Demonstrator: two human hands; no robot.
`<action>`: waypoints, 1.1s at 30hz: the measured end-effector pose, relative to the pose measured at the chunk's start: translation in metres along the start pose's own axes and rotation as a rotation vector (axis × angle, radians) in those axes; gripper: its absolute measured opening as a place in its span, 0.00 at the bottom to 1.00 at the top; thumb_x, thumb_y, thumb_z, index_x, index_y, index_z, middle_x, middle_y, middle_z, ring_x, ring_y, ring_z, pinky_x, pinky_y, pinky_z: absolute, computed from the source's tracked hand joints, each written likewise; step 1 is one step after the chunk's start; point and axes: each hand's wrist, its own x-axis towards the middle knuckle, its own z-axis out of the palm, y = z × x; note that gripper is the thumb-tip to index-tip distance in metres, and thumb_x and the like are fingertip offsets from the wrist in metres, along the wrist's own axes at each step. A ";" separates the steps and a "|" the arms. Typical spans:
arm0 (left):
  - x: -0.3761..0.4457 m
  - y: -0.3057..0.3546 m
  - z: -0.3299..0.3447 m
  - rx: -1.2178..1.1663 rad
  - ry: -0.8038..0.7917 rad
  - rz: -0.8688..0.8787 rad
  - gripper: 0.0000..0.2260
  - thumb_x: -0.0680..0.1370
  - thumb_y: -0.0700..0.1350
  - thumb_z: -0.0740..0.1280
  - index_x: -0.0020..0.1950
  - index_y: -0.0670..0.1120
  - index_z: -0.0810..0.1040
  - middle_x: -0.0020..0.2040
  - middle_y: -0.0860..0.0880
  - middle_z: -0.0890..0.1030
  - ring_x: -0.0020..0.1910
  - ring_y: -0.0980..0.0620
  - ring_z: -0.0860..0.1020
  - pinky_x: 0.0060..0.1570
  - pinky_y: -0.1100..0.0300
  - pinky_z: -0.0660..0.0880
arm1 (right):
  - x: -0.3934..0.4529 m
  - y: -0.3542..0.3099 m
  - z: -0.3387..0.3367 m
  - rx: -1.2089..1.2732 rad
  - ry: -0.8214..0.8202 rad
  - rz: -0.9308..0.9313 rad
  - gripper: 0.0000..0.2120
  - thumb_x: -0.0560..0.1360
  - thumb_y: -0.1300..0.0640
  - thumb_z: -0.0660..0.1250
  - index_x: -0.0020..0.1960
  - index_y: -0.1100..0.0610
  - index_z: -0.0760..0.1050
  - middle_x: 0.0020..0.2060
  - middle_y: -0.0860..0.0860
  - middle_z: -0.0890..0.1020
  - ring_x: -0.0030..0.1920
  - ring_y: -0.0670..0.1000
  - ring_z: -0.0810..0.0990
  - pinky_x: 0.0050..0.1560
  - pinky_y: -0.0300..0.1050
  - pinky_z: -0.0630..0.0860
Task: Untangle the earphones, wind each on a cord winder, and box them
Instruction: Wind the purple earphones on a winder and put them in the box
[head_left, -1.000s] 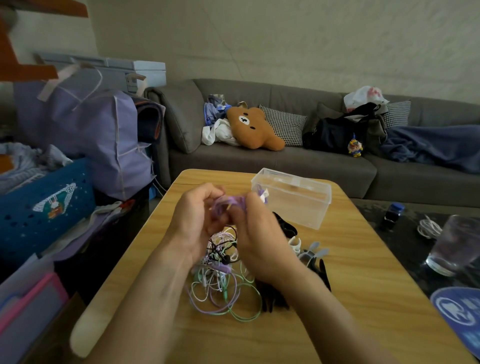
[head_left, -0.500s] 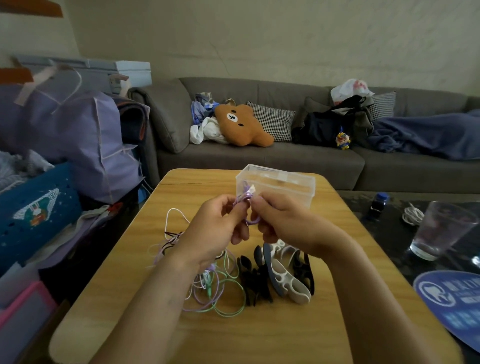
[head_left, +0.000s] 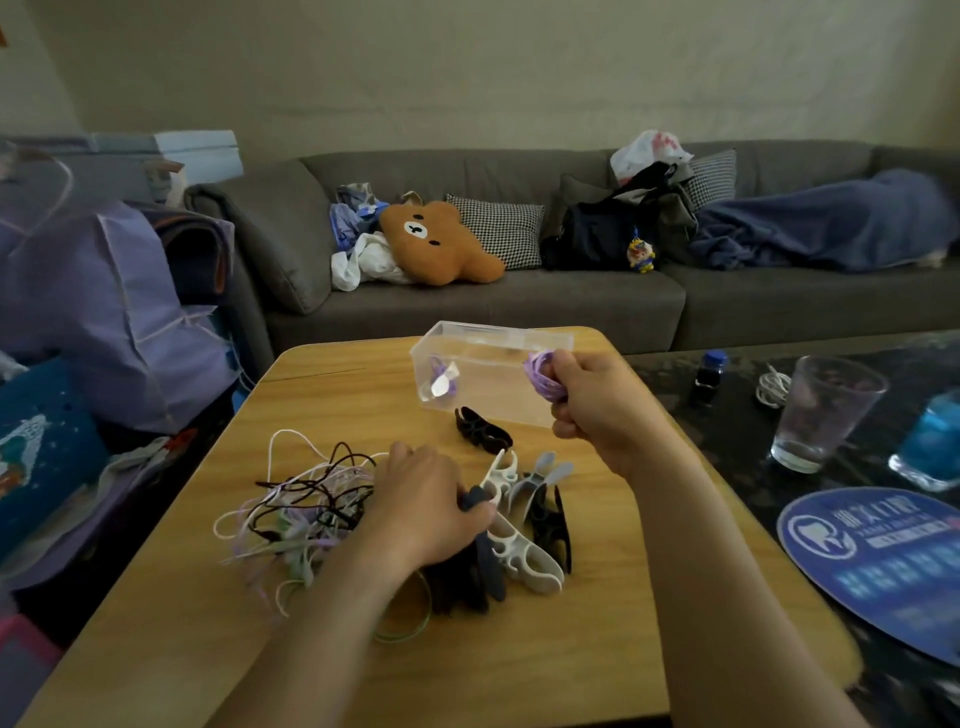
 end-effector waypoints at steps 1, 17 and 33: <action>0.001 0.000 0.000 -0.080 0.037 -0.013 0.16 0.76 0.62 0.67 0.45 0.50 0.82 0.47 0.51 0.78 0.57 0.48 0.70 0.53 0.52 0.69 | 0.001 -0.001 0.002 0.007 0.005 -0.002 0.15 0.85 0.53 0.54 0.45 0.56 0.74 0.34 0.53 0.71 0.32 0.49 0.66 0.31 0.44 0.66; -0.001 -0.003 -0.027 -1.681 0.133 -0.051 0.14 0.85 0.46 0.55 0.61 0.39 0.76 0.39 0.43 0.74 0.33 0.47 0.73 0.36 0.52 0.72 | -0.016 -0.014 0.032 0.749 -0.436 0.239 0.12 0.84 0.59 0.56 0.44 0.59 0.72 0.33 0.51 0.72 0.27 0.44 0.64 0.23 0.35 0.64; -0.007 -0.017 -0.037 -1.719 0.163 -0.102 0.13 0.83 0.46 0.60 0.62 0.39 0.74 0.41 0.43 0.76 0.33 0.49 0.73 0.33 0.55 0.70 | -0.021 -0.011 0.049 0.679 -0.519 0.151 0.11 0.84 0.58 0.57 0.46 0.59 0.73 0.33 0.51 0.74 0.29 0.45 0.67 0.28 0.37 0.65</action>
